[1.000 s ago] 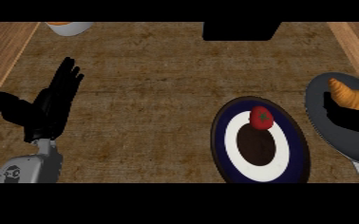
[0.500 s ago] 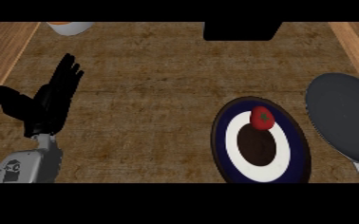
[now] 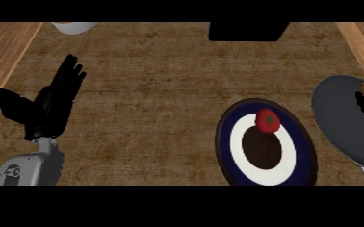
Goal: Pick the croissant from the plate and place it in the pan
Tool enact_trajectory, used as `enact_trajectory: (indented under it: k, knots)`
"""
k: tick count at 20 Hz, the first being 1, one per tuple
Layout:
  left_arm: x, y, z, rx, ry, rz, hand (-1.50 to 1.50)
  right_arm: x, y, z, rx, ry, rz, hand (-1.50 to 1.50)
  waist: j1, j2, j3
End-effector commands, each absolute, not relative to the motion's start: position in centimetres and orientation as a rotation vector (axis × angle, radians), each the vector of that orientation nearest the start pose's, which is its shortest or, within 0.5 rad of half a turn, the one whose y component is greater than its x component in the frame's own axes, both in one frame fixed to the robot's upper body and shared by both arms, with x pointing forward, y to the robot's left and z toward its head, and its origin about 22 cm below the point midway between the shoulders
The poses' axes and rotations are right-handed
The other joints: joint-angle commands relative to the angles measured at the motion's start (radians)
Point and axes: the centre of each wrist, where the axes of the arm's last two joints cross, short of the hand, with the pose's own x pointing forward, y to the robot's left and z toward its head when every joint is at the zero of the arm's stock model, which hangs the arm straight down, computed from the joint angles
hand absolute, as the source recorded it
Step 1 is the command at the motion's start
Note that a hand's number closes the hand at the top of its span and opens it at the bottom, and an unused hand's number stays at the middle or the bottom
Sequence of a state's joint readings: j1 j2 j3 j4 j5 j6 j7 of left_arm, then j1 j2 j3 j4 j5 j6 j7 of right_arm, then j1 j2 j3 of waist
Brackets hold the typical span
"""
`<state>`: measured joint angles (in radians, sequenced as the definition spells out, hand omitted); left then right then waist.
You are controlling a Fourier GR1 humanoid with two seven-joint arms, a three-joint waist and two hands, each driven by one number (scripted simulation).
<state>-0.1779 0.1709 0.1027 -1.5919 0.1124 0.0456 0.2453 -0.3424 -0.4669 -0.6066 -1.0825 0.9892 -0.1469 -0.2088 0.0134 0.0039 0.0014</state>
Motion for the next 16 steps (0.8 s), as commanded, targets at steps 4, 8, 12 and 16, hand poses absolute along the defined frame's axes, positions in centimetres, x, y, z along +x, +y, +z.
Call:
enact_trajectory:
  k: [4, 8, 12, 16]
  knots:
    - [28.7, 26.3, 6.8, 0.095, -1.519, 0.036, 0.0, 29.7, -47.7, 3.8, -1.242, -1.068, 0.369, -1.5, 0.003, 0.002, 0.0]
    - [28.1, 26.8, 6.5, 0.058, -1.517, 0.037, 0.0, 29.4, -49.1, 1.9, -1.151, -1.064, 0.404, -1.5, 0.013, 0.005, 0.001]
    - [28.8, 26.1, 6.0, 0.076, -1.533, 0.054, 0.0, 28.3, -49.9, 0.8, -1.145, -1.163, 0.37, -1.5, 0.002, 0.002, 0.001]
    - [28.7, 28.3, 6.3, 0.096, -1.519, 0.047, 0.0, 27.1, -51.5, 1.7, -1.098, -1.363, 0.16, -1.5, -0.007, 0.0, 0.001]
